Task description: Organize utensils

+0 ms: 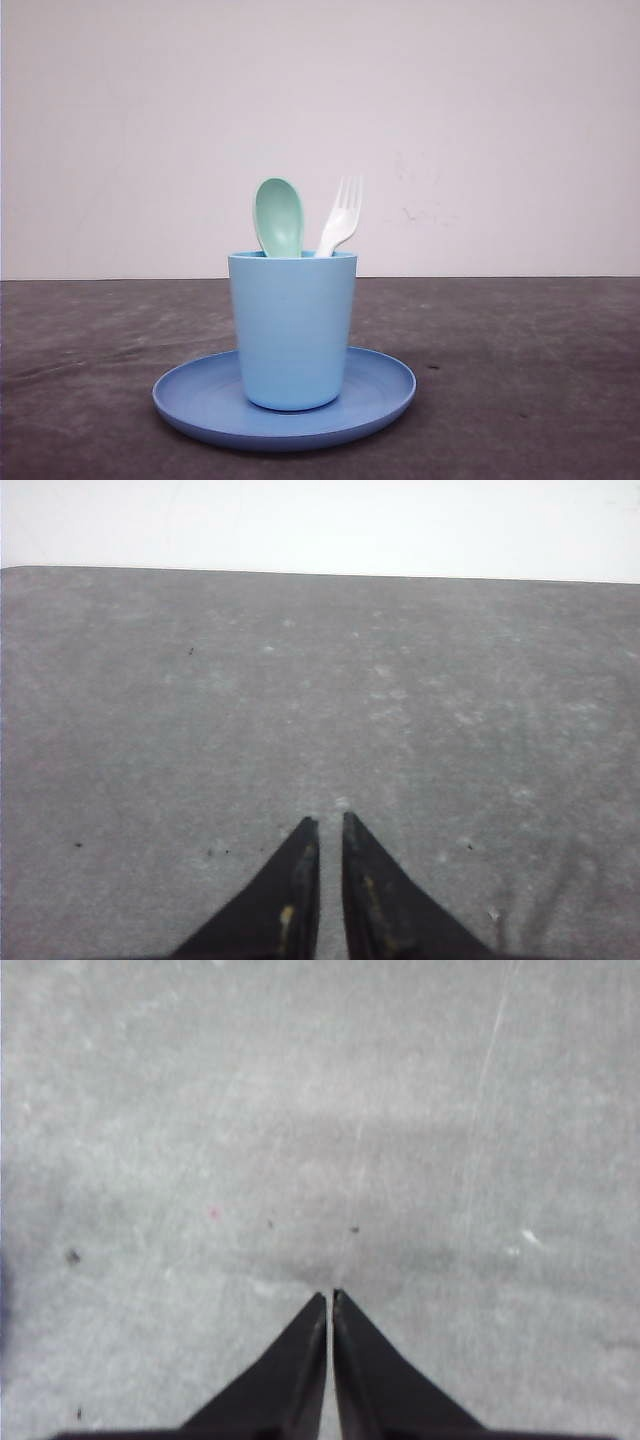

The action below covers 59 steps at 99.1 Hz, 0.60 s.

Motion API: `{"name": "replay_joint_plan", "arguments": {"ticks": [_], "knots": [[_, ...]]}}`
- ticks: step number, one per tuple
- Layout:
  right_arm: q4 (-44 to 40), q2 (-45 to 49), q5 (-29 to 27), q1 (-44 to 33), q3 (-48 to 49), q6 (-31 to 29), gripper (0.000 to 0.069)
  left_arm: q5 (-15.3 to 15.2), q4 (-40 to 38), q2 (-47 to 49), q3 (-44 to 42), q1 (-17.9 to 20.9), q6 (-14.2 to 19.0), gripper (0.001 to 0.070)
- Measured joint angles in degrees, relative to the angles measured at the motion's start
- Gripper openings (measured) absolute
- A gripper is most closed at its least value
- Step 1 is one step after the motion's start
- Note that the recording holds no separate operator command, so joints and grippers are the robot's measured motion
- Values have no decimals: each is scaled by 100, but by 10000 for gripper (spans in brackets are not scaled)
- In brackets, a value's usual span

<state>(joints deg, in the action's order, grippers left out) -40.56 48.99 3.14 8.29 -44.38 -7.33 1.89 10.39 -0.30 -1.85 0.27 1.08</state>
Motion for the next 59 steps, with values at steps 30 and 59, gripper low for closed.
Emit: {"name": "replay_joint_plan", "arguments": {"ticks": [30,59], "knots": [[553,0,2,0,0,0,10,0,0,0,0,-2,0,15],[1499,-529,-26,-52,494,0,10,0,0,0,0,-2,0,15]]}}
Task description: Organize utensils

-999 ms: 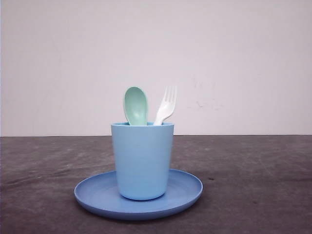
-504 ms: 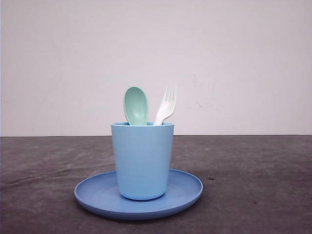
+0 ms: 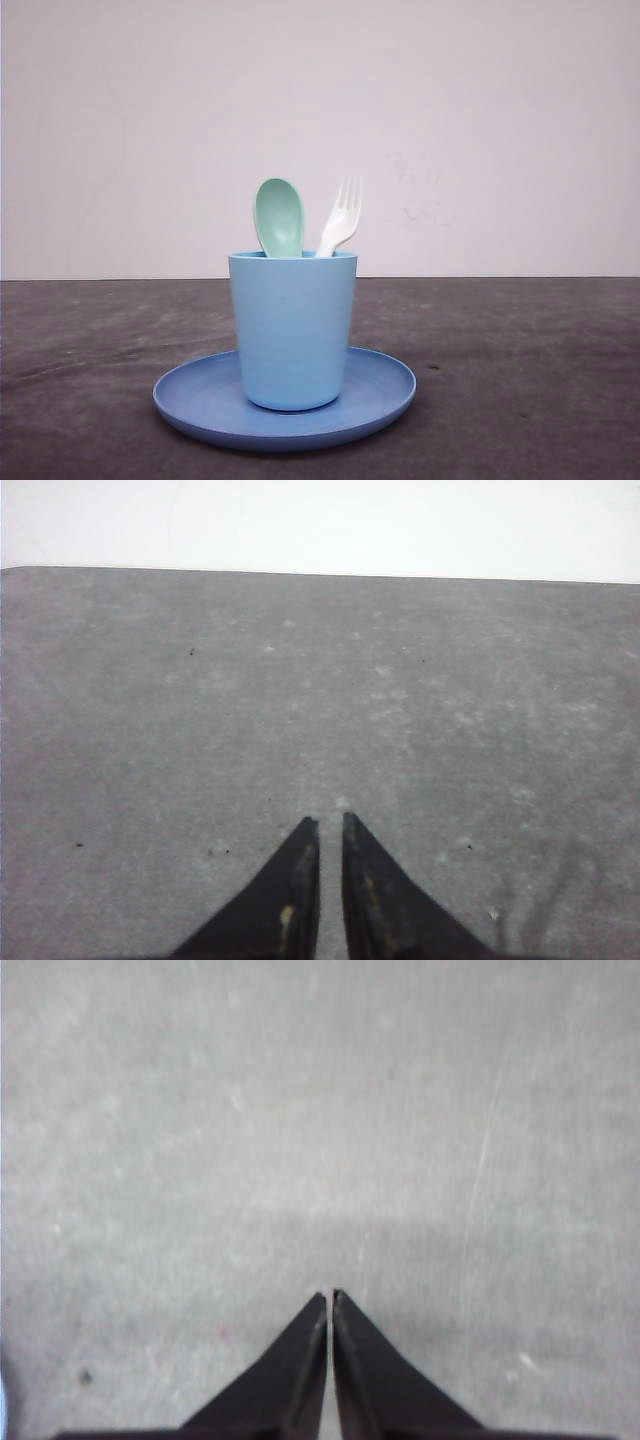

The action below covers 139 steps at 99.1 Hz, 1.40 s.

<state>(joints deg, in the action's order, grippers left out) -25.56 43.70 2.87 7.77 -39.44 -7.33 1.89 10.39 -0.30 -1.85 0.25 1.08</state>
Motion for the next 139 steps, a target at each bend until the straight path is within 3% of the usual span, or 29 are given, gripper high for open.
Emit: {"name": "replay_joint_plan", "arguments": {"ticks": [17,58,93,139], "knots": [[564,-1158,15,-131,1034,0,10,0,0,0,0,0,0,15],[625,-4229,-15,-634,3536,-4,10,2,2,2,0,188,0,15],[1491,-4339,17,-638,3814,-2,10,2,2,4,0,188,0,15],[1510,-4343,7,-638,3825,-2,10,2,2,4,0,188,0,15]]}}
